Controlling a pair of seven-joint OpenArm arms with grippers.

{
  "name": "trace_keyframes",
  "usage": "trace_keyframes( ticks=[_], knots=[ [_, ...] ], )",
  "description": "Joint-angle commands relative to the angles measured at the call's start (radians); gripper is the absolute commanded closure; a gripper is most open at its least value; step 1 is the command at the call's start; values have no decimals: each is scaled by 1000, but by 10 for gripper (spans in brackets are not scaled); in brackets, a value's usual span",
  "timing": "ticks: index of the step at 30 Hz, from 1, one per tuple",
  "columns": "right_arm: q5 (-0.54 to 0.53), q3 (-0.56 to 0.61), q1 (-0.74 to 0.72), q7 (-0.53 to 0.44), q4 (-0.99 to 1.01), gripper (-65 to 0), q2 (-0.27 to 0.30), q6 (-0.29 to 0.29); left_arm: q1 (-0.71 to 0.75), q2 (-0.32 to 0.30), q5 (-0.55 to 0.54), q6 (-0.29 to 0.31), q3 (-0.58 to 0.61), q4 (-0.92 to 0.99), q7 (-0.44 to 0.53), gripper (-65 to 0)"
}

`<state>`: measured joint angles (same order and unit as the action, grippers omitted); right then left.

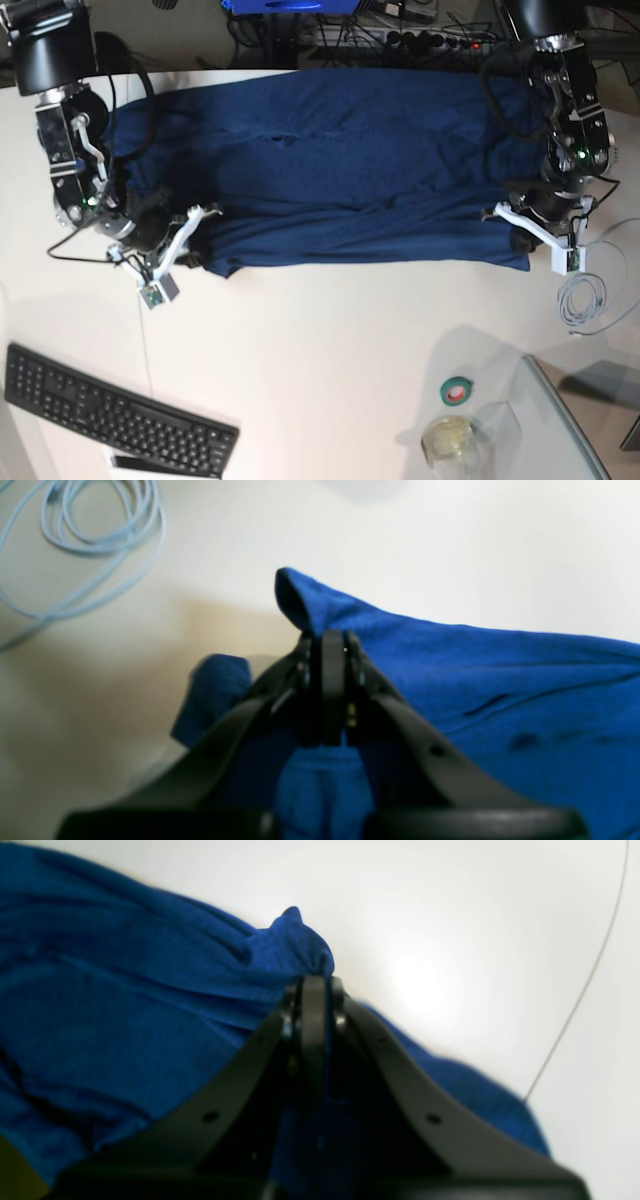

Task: Layout the t-shirt on the table in an organized manner, then fold the t-shirt properly
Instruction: 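Lay the folded hem down and release it with both grippers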

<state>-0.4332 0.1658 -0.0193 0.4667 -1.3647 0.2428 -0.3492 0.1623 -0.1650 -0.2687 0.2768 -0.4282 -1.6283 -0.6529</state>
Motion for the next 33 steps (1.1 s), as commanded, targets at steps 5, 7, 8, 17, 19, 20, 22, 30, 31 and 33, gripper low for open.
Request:
trace_keyframes(
  ticks=[5, 7, 8, 17, 19, 20, 22, 30, 31, 33],
  knots=[
    [-11, -8, 35, -27, -49, -2, 5, -4, 95, 22, -10, 0, -5, -146, 22, 0],
    [-9, -13, 55, -27, -60, -2, 5, -4, 139, 22, -11, 0, -5, -183, 22, 0],
    [-9, -27, 68, -27, -68, -2, 5, -4, 159, 23, -11, 0, -5, -197, 22, 0],
    [-9, -88, 186, -23, -124, -2, 2, -4, 221, 17, -4, 0, -7, -186, 28, 0],
    [-9, -90, 215, -27, -126, -2, -4, -4, 211, 15, -4, 0, -7, -158, 28, 0],
    [-9, -90, 227, -27, -127, -2, -4, -4, 211, 14, -2, 0, -7, -149, 28, 0],
    [-9, -90, 243, -27, -127, -2, -4, -4, 214, 14, -2, 0, -7, -145, 28, 0],
    [-9, -90, 269, -27, -121, -2, -4, 0, 233, 14, -2, 0, -7, -145, 23, 0],
    [-9, -90, 269, -27, -121, -2, -4, 2, 239, 12, -1, 0, -5, -149, 23, 0],
    [-9, -90, 272, -27, -124, -2, -4, 3, 242, 12, -1, 0, -5, -154, 23, 0]
  ],
)
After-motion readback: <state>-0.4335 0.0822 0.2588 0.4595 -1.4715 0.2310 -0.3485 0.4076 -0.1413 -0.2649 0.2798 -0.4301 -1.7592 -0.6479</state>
